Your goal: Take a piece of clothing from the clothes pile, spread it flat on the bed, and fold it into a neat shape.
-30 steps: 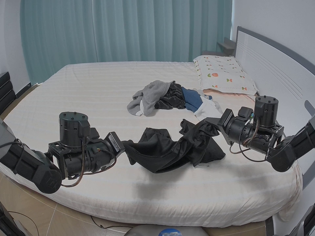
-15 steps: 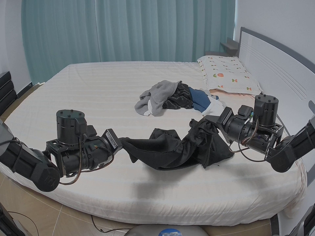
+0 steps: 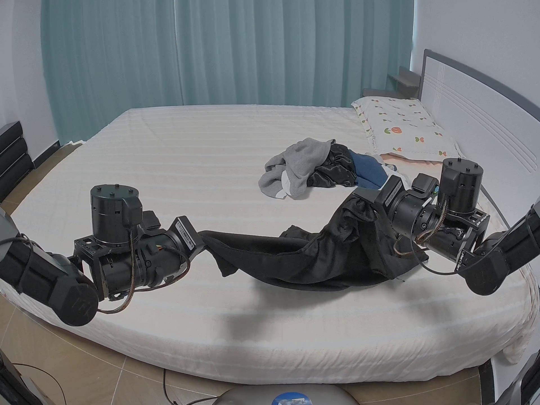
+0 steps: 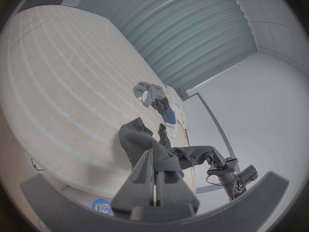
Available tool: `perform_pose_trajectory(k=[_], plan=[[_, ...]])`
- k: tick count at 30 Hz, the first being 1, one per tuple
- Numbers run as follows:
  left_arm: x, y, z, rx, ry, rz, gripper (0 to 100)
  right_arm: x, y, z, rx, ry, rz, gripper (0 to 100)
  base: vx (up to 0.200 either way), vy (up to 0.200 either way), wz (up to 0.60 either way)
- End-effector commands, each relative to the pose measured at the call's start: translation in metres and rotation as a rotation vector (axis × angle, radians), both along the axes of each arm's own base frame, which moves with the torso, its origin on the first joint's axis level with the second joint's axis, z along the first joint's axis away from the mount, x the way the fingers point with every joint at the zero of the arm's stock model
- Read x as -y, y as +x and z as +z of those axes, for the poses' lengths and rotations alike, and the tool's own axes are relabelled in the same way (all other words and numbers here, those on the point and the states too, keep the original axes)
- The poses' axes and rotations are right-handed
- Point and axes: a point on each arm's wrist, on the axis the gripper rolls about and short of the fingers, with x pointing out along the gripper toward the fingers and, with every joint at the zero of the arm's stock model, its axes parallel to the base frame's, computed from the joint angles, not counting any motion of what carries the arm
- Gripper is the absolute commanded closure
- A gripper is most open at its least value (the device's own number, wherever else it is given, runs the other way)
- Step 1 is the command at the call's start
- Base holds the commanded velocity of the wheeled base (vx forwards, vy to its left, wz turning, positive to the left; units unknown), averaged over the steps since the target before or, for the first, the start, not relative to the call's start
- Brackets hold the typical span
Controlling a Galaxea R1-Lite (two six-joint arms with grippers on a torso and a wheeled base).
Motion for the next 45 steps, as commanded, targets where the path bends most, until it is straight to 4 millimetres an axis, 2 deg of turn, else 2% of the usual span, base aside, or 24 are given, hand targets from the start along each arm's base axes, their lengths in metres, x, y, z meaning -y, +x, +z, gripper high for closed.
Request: perform_pose_trajectory(k=[1, 45], plan=[[-0.0004, -0.0005, 0.0016, 0.005, -0.002, -0.001, 100, 0.0002, -0.0002, 0.0012, 0.003, 0.003, 0.0, 100, 0.0, 0.2, 0.0], [-0.003, -0.0019, 0.0057, 0.018, -0.007, 0.004, 100, 0.002, -0.0002, 0.0047, 0.014, 0.009, -0.008, 100, 0.0, 0.2, 0.0]])
